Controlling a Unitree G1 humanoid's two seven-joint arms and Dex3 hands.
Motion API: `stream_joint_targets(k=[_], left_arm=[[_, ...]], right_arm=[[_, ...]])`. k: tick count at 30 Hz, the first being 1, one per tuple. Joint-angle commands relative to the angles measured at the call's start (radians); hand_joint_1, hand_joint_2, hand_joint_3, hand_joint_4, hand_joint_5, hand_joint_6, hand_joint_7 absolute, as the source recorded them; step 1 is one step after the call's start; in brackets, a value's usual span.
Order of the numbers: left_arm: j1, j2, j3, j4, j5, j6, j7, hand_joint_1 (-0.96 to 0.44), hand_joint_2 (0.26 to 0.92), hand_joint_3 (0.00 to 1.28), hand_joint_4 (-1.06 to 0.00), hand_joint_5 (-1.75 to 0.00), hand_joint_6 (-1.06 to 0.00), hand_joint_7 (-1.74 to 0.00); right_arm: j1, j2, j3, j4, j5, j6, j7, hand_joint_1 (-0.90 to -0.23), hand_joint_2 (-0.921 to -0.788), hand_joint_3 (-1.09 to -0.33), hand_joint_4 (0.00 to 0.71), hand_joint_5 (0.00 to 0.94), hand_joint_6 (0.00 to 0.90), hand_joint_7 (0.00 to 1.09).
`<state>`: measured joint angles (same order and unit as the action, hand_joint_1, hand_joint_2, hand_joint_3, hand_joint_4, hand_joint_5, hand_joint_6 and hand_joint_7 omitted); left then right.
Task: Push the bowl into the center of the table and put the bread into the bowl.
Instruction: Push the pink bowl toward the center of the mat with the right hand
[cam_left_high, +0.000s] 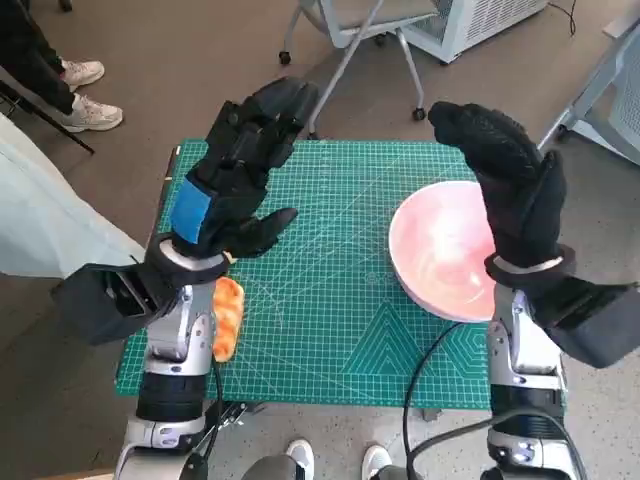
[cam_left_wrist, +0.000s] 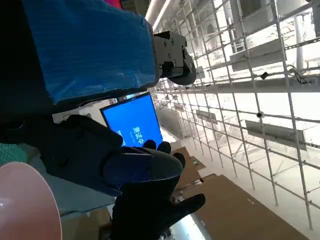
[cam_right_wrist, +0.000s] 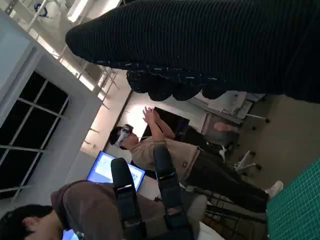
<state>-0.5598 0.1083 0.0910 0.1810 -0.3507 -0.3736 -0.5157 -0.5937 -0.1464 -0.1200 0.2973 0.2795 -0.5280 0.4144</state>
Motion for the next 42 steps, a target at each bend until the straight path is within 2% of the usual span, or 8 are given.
stream_joint_targets(k=[1, 8, 15, 17, 22, 28, 35, 42], left_arm=[[-0.006, 0.001, -0.006, -0.008, -0.004, 0.014, -0.003, -0.53, 0.921, 0.36, -0.15, 0.0, 0.0, -0.55], [-0.004, 0.001, -0.005, -0.008, -0.004, 0.018, -0.003, -0.53, 0.921, 0.36, -0.15, 0.0, 0.0, -0.55], [0.002, 0.0, -0.002, -0.006, -0.002, 0.008, -0.001, -0.53, 0.921, 0.36, -0.15, 0.0, 0.0, -0.55], [0.003, 0.0, -0.001, -0.004, 0.001, 0.002, 0.0, -0.54, 0.921, 0.36, -0.15, 0.0, 0.0, -0.55], [0.004, 0.0, 0.003, 0.006, 0.007, -0.013, 0.001, -0.54, 0.921, 0.36, -0.15, -0.01, 0.0, -0.55], [0.004, 0.0, 0.004, 0.017, 0.018, -0.028, 0.01, -0.56, 0.921, 0.36, -0.16, -0.01, 0.0, -0.55], [0.005, -0.002, 0.001, 0.02, 0.032, -0.041, 0.02, -0.57, 0.921, 0.37, -0.17, -0.01, 0.0, -0.56], [0.003, 0.002, 0.003, 0.028, 0.029, -0.041, 0.018, -0.57, 0.921, 0.37, -0.17, -0.01, 0.0, -0.56]], right_arm=[[0.022, -0.004, -0.003, 0.002, 0.004, 0.016, 0.003, -0.682, -0.921, -0.763, 0.163, 0.002, -0.001, 0.59], [0.023, -0.015, -0.013, 0.009, 0.013, 0.011, 0.011, -0.682, -0.921, -0.762, 0.165, 0.002, -0.001, 0.59], [-0.008, -0.084, -0.108, 0.166, 0.058, -0.06, 0.049, -0.684, -0.921, -0.75, 0.191, 0.007, 0.042, 0.54], [-0.027, -0.099, -0.14, 0.243, 0.045, -0.098, 0.02, -0.686, -0.921, -0.752, 0.198, 0.007, 0.062, 0.51], [-0.079, -0.144, -0.2, 0.453, -0.029, -0.182, -0.11, -0.694, -0.921, -0.759, 0.195, 0.002, 0.077, 0.47], [-0.127, -0.213, -0.228, 0.673, -0.082, -0.213, -0.229, -0.69, -0.921, -0.775, 0.164, 0.0, 0.076, 0.4], [-0.155, -0.252, -0.252, 0.851, -0.088, -0.181, -0.299, -0.633, -0.921, -0.857, 0.11, 0.0, 0.072, 0.35], [-0.14, -0.251, -0.282, 0.949, -0.066, -0.114, -0.289, -0.604, -0.921, -0.912, 0.071, 0.0, 0.098, 0.27]])
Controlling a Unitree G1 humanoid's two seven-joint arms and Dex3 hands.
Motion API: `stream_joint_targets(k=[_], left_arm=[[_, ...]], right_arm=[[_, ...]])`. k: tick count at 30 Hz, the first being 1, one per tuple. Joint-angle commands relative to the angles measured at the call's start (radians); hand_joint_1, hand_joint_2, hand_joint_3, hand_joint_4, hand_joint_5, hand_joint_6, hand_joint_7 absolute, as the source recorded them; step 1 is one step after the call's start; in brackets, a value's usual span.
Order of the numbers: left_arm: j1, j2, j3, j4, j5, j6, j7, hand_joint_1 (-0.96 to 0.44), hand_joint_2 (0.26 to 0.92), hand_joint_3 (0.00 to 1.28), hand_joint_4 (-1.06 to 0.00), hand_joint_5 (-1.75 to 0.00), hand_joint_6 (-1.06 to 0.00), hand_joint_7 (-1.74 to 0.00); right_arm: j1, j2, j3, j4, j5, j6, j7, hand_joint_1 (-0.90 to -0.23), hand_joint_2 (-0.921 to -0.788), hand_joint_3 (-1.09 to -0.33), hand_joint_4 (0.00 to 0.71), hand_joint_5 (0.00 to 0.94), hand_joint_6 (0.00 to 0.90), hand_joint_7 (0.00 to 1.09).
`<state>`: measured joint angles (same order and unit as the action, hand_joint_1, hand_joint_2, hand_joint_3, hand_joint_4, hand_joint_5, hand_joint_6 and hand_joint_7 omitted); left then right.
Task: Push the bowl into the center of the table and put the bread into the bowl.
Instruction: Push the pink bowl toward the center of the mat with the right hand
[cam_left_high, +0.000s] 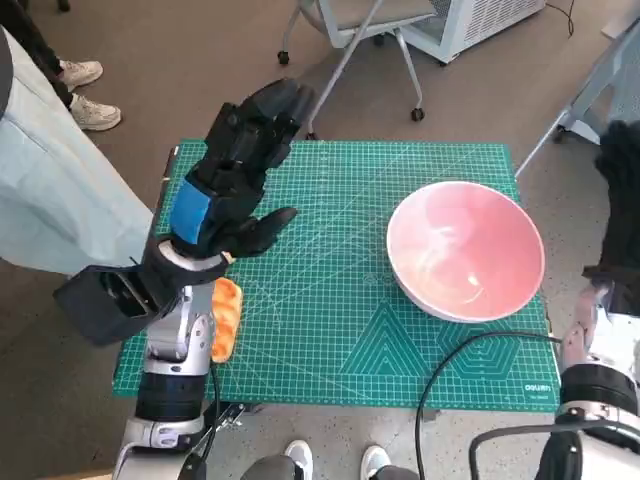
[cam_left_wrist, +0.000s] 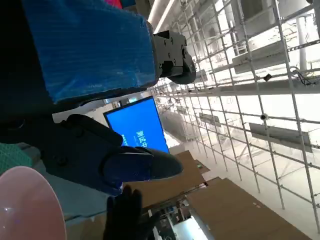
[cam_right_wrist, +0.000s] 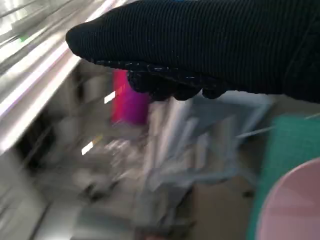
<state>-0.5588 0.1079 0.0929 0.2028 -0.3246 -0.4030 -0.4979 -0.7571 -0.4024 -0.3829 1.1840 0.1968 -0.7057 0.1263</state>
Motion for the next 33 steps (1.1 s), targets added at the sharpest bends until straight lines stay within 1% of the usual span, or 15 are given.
stream_joint_targets(k=[1, 4, 9, 15, 18, 21, 24, 27, 31, 33], left_arm=[[0.002, 0.003, 0.002, 0.007, 0.002, -0.011, 0.0, -0.57, 0.921, 0.37, -0.17, -0.01, 0.0, -0.56], [0.001, 0.004, 0.002, 0.007, 0.0, -0.01, -0.002, -0.57, 0.921, 0.37, -0.17, -0.01, 0.0, -0.56], [0.002, 0.006, 0.002, 0.006, -0.002, -0.008, -0.004, -0.57, 0.921, 0.37, -0.17, -0.01, 0.0, -0.56], [0.002, 0.01, 0.002, 0.0, -0.006, -0.001, -0.007, -0.57, 0.921, 0.37, -0.17, -0.01, 0.0, -0.56], [0.003, 0.013, 0.003, -0.002, -0.005, 0.001, -0.007, -0.57, 0.921, 0.37, -0.17, -0.01, 0.0, -0.56], [0.006, 0.016, 0.003, -0.007, -0.002, 0.002, -0.005, -0.57, 0.921, 0.37, -0.17, -0.01, 0.0, -0.56], [0.009, 0.021, 0.005, -0.009, 0.001, -0.001, -0.005, -0.57, 0.921, 0.37, -0.17, -0.01, 0.0, -0.56], [0.011, 0.025, 0.006, -0.01, 0.002, -0.001, -0.005, -0.57, 0.921, 0.36, -0.17, -0.01, 0.0, -0.56], [0.019, 0.035, 0.008, -0.02, 0.003, 0.004, -0.002, -0.57, 0.921, 0.36, -0.17, -0.01, 0.0, -0.56], [0.021, 0.039, 0.009, -0.023, 0.003, 0.006, -0.001, -0.58, 0.921, 0.36, -0.17, -0.01, 0.0, -0.56]], right_arm=[[0.026, 0.006, -0.023, 0.07, 0.018, 0.075, 0.0, -0.604, -0.921, -0.914, 0.07, 0.0, 0.099, 0.27], [0.036, 0.018, -0.028, 0.097, 0.018, 0.131, -0.005, -0.606, -0.921, -0.921, 0.067, 0.001, 0.104, 0.26], [0.043, 0.045, -0.035, 0.113, 0.016, 0.193, -0.01, -0.62, -0.921, -0.9, 0.071, 0.003, 0.107, 0.24], [0.039, 0.091, -0.056, 0.117, 0.032, 0.251, -0.014, -0.636, -0.921, -0.873, 0.082, 0.006, 0.115, 0.23], [0.036, 0.118, -0.065, 0.115, 0.042, 0.264, -0.001, -0.631, -0.921, -0.875, 0.083, 0.006, 0.119, 0.23], [0.035, 0.136, -0.072, 0.116, 0.054, 0.273, 0.011, -0.62, -0.921, -0.892, 0.083, 0.004, 0.126, 0.23], [0.029, 0.161, -0.079, 0.115, 0.063, 0.278, 0.013, -0.616, -0.921, -0.906, 0.086, 0.005, 0.128, 0.22], [0.024, 0.178, -0.088, 0.118, 0.072, 0.286, 0.018, -0.616, -0.921, -0.917, 0.095, 0.009, 0.132, 0.22], [0.007, 0.216, -0.094, 0.12, 0.084, 0.304, 0.024, -0.611, -0.921, -0.909, 0.099, 0.009, 0.135, 0.22], [0.001, 0.226, -0.093, 0.12, 0.086, 0.31, 0.024, -0.609, -0.921, -0.906, 0.103, 0.01, 0.135, 0.22]])
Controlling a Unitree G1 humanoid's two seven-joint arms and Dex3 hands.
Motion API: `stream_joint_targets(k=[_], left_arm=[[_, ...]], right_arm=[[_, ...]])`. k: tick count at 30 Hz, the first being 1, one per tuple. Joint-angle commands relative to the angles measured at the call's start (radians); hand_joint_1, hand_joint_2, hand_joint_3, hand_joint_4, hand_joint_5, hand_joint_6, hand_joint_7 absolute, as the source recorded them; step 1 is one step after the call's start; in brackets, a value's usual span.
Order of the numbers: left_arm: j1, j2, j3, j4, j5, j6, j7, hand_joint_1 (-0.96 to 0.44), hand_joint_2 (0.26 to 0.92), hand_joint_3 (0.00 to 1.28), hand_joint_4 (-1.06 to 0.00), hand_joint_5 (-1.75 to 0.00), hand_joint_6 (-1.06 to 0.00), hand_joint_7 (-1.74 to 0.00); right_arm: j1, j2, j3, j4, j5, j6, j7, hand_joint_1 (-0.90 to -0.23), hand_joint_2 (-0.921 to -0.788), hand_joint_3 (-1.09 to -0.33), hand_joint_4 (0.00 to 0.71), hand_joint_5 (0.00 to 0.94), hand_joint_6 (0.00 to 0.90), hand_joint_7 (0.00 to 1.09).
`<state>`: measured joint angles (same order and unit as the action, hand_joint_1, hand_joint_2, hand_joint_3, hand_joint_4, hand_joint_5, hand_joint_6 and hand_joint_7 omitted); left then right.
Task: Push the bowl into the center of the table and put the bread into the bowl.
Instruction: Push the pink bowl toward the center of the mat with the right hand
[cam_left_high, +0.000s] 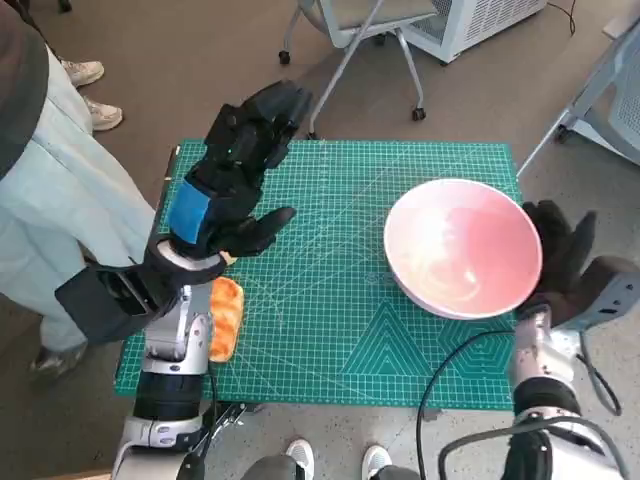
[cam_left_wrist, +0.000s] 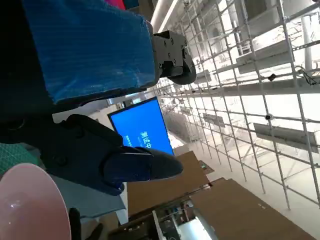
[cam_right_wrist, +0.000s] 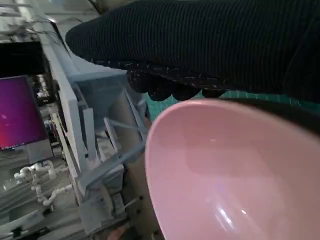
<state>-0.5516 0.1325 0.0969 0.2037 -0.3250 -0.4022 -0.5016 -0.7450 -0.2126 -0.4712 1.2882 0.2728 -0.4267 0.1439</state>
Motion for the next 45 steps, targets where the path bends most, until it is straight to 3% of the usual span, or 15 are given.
stream_joint_targets(k=[1, 13, 30, 45], left_arm=[[0.016, 0.016, 0.006, -0.027, 0.003, 0.007, 0.003, -0.58, 0.921, 0.36, -0.17, -0.01, 0.0, -0.56], [0.038, 0.027, 0.006, -0.057, -0.004, 0.034, 0.012, -0.58, 0.921, 0.36, -0.18, -0.02, 0.0, -0.55], [0.063, 0.037, 0.016, -0.1, -0.006, 0.072, 0.032, -0.58, 0.921, 0.35, -0.18, -0.01, 0.0, -0.55], [0.08, 0.034, 0.026, -0.124, -0.01, 0.097, 0.042, -0.6, 0.921, 0.32, -0.19, -0.01, 0.0, -0.54]], right_arm=[[-0.016, 0.041, -0.005, 0.016, 0.011, 0.035, 0.007, -0.609, -0.921, -0.905, 0.103, 0.01, 0.135, 0.22], [-0.067, 0.098, 0.03, 0.017, -0.017, 0.049, 0.016, -0.605, -0.921, -0.911, 0.109, 0.008, 0.154, 0.22], [-0.125, 0.141, 0.057, 0.027, -0.019, 0.088, 0.037, -0.588, -0.921, -0.903, 0.11, 0.002, 0.179, 0.2], [-0.164, 0.195, 0.05, 0.032, -0.006, 0.111, 0.036, -0.615, -0.921, -0.882, 0.116, 0.003, 0.172, 0.18]])
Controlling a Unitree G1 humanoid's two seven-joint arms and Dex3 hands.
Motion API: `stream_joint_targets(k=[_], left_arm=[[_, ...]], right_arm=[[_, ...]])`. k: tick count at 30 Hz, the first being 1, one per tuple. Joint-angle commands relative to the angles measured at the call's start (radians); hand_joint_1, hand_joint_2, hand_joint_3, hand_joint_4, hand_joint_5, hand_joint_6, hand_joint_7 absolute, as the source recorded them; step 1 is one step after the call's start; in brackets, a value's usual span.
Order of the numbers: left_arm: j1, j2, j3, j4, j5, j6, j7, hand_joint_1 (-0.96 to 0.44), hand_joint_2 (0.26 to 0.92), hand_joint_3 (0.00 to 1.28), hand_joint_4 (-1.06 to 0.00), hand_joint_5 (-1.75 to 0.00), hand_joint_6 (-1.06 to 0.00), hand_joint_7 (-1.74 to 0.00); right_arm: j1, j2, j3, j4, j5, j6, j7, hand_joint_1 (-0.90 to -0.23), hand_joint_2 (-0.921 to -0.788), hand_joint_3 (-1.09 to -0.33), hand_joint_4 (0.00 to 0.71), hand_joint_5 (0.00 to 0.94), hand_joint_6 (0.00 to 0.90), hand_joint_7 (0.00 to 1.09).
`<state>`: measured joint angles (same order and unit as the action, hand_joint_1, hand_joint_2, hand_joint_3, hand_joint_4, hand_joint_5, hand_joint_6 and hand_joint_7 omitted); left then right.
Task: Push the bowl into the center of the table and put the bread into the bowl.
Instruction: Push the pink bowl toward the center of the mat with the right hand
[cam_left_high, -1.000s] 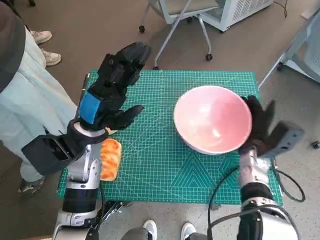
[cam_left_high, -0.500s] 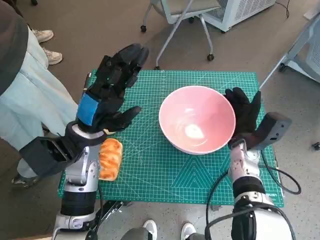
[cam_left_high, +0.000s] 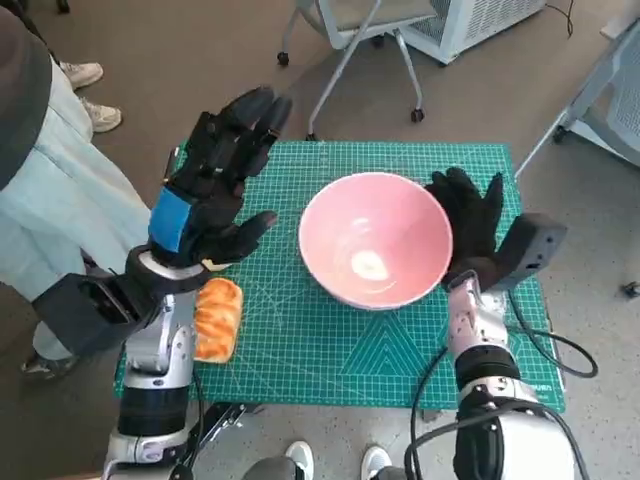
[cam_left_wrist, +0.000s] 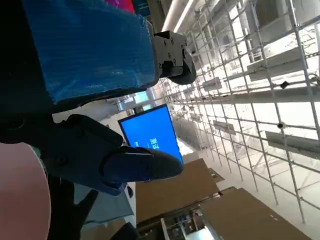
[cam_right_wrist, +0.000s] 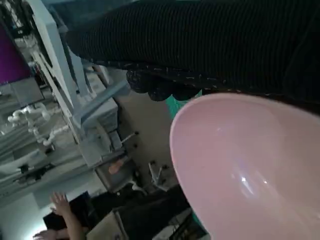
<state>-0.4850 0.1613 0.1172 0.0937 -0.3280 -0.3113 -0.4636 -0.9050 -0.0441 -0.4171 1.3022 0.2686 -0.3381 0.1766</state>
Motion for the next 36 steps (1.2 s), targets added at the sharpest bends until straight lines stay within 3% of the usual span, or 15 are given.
stream_joint_targets(k=[1, 10, 23, 29, 36], left_arm=[[0.013, 0.005, 0.006, -0.014, -0.007, 0.005, 0.004, -0.61, 0.921, 0.32, -0.19, -0.01, 0.0, -0.54], [0.011, -0.004, 0.0, -0.006, 0.0, -0.001, 0.006, -0.61, 0.921, 0.32, -0.19, -0.01, 0.0, -0.54], [0.018, -0.006, -0.003, -0.012, -0.003, -0.003, 0.002, -0.59, 0.921, 0.32, -0.18, -0.01, 0.0, -0.55], [0.014, -0.01, -0.007, -0.005, 0.009, -0.014, 0.006, -0.59, 0.921, 0.32, -0.18, -0.01, 0.0, -0.55], [0.0, -0.02, -0.014, 0.007, 0.017, -0.022, 0.009, -0.58, 0.921, 0.32, -0.18, 0.0, 0.0, -0.55]], right_arm=[[-0.008, 0.029, -0.005, 0.018, -0.001, 0.025, 0.004, -0.617, -0.921, -0.879, 0.118, 0.004, 0.172, 0.17], [-0.027, 0.044, -0.001, 0.021, -0.011, 0.041, -0.005, -0.605, -0.921, -0.877, 0.126, 0.005, 0.173, 0.16], [-0.029, -0.007, 0.019, 0.004, -0.044, 0.006, -0.012, -0.606, -0.921, -0.868, 0.131, 0.005, 0.195, 0.16], [-0.03, -0.033, 0.048, -0.031, -0.068, -0.079, 0.023, -0.618, -0.921, -0.86, 0.123, 0.001, 0.184, 0.15], [-0.005, -0.065, 0.111, -0.106, -0.121, -0.26, 0.07, -0.614, -0.921, -0.885, 0.099, 0.002, 0.17, 0.15]])
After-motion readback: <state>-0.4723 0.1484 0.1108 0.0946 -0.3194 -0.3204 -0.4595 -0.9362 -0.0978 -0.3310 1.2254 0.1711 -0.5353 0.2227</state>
